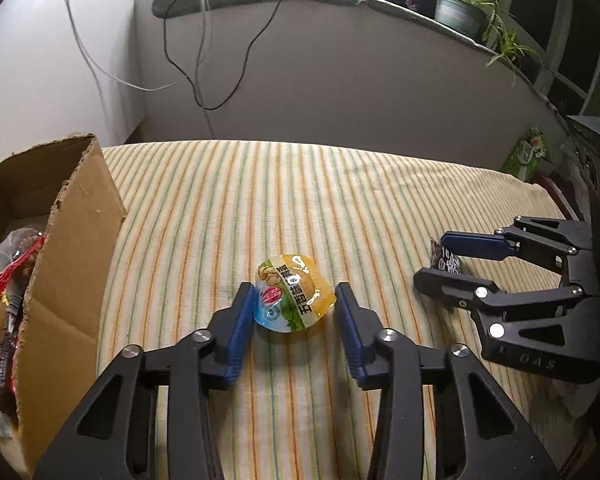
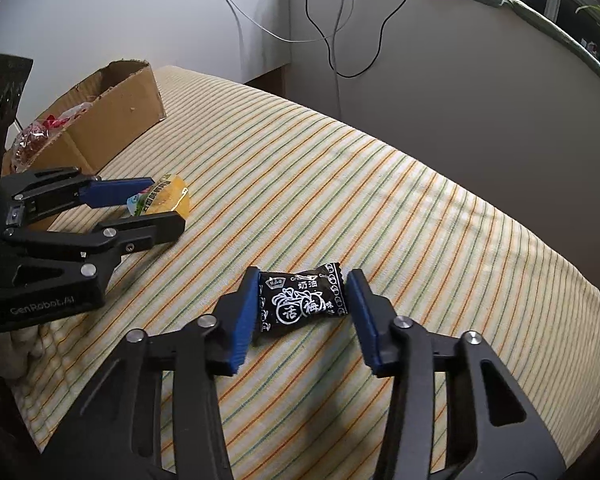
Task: Organize snacks
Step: 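Grasp the round foil candy with the left gripper while the right gripper grasps the black packet, then carry the foil candy and black packet over the box with both grippers, then open both grippers to drop the candies into the box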
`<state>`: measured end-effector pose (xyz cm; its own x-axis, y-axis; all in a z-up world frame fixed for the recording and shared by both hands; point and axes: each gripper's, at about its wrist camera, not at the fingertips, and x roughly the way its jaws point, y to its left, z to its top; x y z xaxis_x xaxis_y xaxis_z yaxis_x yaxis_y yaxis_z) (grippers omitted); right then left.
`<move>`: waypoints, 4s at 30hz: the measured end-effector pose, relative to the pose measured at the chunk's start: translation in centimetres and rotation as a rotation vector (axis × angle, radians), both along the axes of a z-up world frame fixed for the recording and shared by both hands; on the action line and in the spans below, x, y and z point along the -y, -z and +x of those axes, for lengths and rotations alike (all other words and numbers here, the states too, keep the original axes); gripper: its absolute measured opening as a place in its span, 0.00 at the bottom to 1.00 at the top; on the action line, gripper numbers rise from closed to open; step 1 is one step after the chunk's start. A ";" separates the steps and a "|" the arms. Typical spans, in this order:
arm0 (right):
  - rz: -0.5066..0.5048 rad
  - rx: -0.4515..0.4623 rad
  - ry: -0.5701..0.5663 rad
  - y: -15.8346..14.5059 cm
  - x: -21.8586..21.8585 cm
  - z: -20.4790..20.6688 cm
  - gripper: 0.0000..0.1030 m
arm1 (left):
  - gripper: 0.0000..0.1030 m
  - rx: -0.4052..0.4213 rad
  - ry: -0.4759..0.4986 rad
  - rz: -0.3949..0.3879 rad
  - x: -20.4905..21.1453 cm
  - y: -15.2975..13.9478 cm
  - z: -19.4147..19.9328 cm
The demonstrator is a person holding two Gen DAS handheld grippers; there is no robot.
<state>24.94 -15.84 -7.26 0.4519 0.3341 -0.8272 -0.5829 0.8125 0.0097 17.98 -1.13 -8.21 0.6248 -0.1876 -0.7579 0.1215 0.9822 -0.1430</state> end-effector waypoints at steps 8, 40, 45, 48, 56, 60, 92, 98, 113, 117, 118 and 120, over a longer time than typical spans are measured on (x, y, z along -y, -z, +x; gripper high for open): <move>0.001 -0.005 0.014 -0.2 0.5 -0.6 0.33 | 0.29 0.015 0.024 0.008 0.5 -0.3 -0.6; 0.038 0.015 0.070 -3.0 2.0 -4.2 0.10 | 0.29 0.151 -0.028 -0.033 -3.7 -6.0 -7.9; 0.059 0.037 0.043 -4.7 0.6 -5.2 0.10 | 0.29 0.170 -0.068 -0.039 -5.8 -6.7 -9.1; 0.072 0.054 0.016 -5.9 -0.7 -6.0 0.10 | 0.29 0.182 -0.093 -0.035 -7.2 -7.0 -9.8; 0.102 0.087 -0.064 -8.3 -5.4 -7.5 0.10 | 0.29 0.197 -0.159 -0.018 -10.9 -7.8 -10.5; 0.115 0.097 -0.106 -9.2 -7.9 -8.1 0.10 | 0.29 0.197 -0.181 -0.016 -12.6 -8.0 -10.1; 0.179 0.008 -0.361 -7.9 -21.8 -11.3 0.10 | 0.30 0.153 -0.246 -0.023 -18.5 -7.1 -6.1; 0.180 0.001 -0.371 -7.7 -21.9 -11.0 0.10 | 0.33 0.151 -0.254 -0.019 -18.7 -7.1 -6.0; 0.163 0.036 -0.379 -8.1 -22.2 -12.1 0.19 | 0.51 0.158 -0.273 -0.006 -19.0 -7.3 -6.1; 0.154 0.058 -0.375 -8.2 -22.0 -12.4 0.44 | 0.52 0.164 -0.276 -0.002 -19.1 -7.5 -6.2; 0.154 0.063 -0.378 -8.2 -21.9 -12.5 0.46 | 0.54 0.166 -0.277 -0.001 -19.1 -7.5 -6.2; 0.150 0.070 -0.385 -8.3 -21.7 -12.9 0.51 | 0.61 0.168 -0.281 -0.003 -19.0 -7.6 -6.3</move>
<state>12.04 5.87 1.00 0.3237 0.6040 -0.7283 -0.8474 0.5275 0.0608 11.69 17.92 -0.56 0.7689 0.0079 -0.6393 -0.1321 0.9803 -0.1467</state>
